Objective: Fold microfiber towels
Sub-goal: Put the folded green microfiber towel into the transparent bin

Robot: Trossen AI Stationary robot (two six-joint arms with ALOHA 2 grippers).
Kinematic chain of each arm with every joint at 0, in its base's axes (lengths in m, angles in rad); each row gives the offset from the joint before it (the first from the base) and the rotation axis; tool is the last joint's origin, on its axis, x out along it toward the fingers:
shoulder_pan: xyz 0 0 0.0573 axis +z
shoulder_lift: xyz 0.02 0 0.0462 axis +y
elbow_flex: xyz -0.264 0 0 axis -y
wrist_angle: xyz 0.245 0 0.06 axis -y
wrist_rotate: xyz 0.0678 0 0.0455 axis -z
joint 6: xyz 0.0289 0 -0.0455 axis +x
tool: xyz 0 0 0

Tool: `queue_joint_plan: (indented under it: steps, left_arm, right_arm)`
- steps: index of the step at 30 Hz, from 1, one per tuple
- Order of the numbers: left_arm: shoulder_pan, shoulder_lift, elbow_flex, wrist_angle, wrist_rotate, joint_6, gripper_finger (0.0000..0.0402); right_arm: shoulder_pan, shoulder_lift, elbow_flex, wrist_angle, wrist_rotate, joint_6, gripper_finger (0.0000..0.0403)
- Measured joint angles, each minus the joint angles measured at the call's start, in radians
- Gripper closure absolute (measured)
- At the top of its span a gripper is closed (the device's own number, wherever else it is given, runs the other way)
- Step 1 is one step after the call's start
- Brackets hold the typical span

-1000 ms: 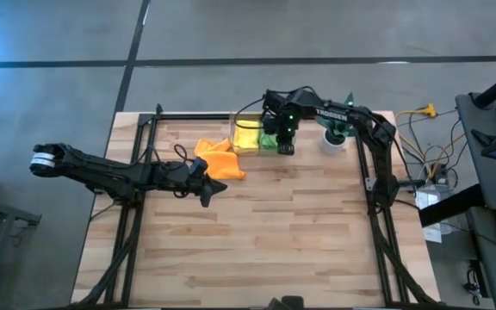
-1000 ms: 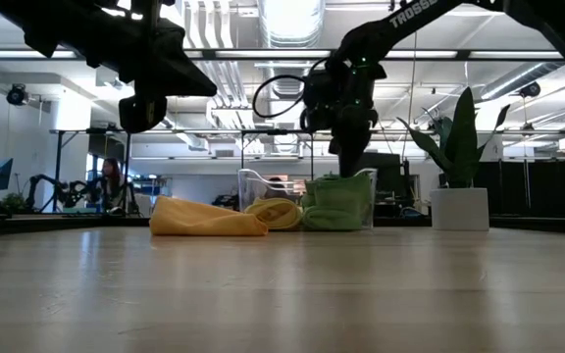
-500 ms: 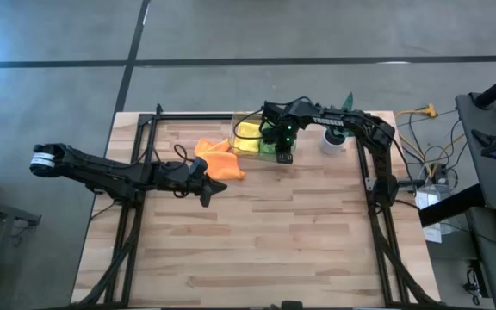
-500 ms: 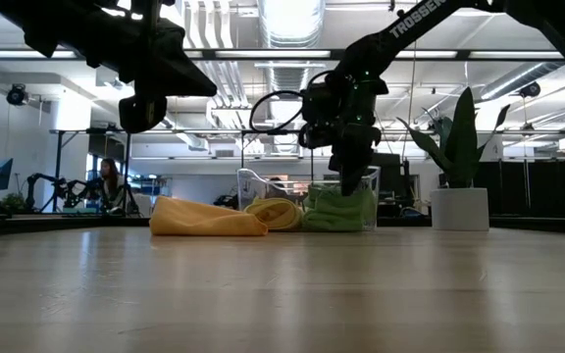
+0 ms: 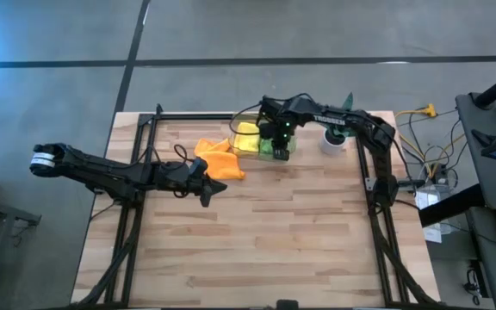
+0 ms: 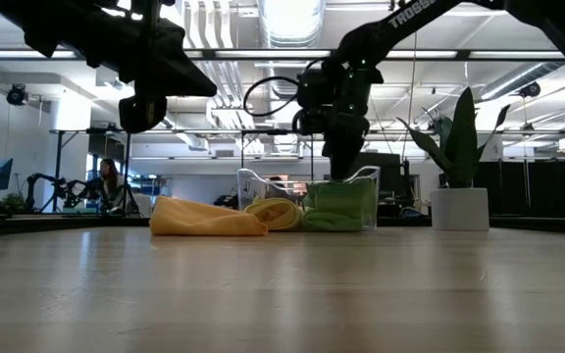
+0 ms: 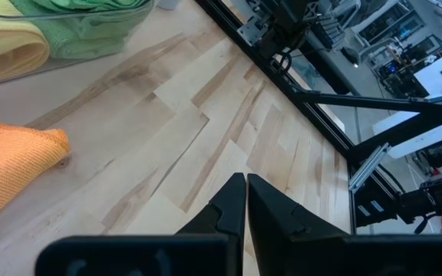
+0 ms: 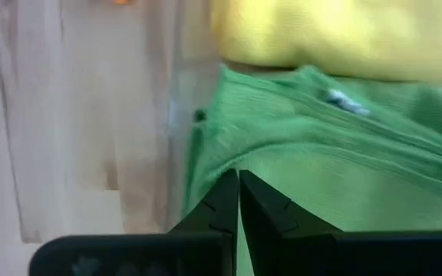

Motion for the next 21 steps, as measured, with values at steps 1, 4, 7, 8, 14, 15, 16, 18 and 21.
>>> queue_joint_plan:
  steps: [1, 4, 7, 8, 14, 15, 16, 18, 21]
  left_arm:
    - [0.000, 0.000, 0.000, 0.000, 0.000, 0.000, 0.0402]
    - [0.000, 0.000, 0.000, 0.000, 0.000, -0.001, 0.0402]
    - [0.000, 0.002, 0.000, 0.001, 0.000, -0.002, 0.0402]
    - [0.000, 0.005, 0.000, 0.001, 0.000, -0.002, 0.0402]
    - [-0.001, 0.025, 0.000, 0.000, 0.000, -0.025, 0.0402]
    - [-0.001, 0.031, 0.000, 0.001, 0.001, -0.026, 0.0402]
    - [-0.001, 0.034, 0.000, 0.002, 0.001, -0.026, 0.0402]
    - [-0.001, 0.043, 0.000, 0.007, 0.001, -0.027, 0.0402]
    - [-0.001, 0.058, 0.000, 0.018, 0.003, -0.028, 0.0402]
  right_arm:
    - [0.004, 0.005, -0.001, 0.000, -0.010, 0.000, 0.0394]
    - [0.019, 0.022, -0.003, 0.009, -0.061, 0.000, 0.0394]
    - [0.031, 0.034, -0.003, 0.011, -0.063, 0.001, 0.0394]
    - [0.032, 0.036, -0.004, 0.011, -0.053, 0.003, 0.0394]
    - [0.030, 0.031, 0.024, 0.001, -0.026, 0.021, 0.0394]
    - [0.030, 0.029, 0.030, 0.001, -0.026, 0.023, 0.0394]
    - [0.032, 0.027, 0.035, 0.003, -0.031, 0.023, 0.0394]
    - [0.040, 0.027, 0.035, 0.017, -0.058, 0.023, 0.0394]
    - [0.056, 0.042, 0.030, 0.036, -0.068, 0.023, 0.0394]
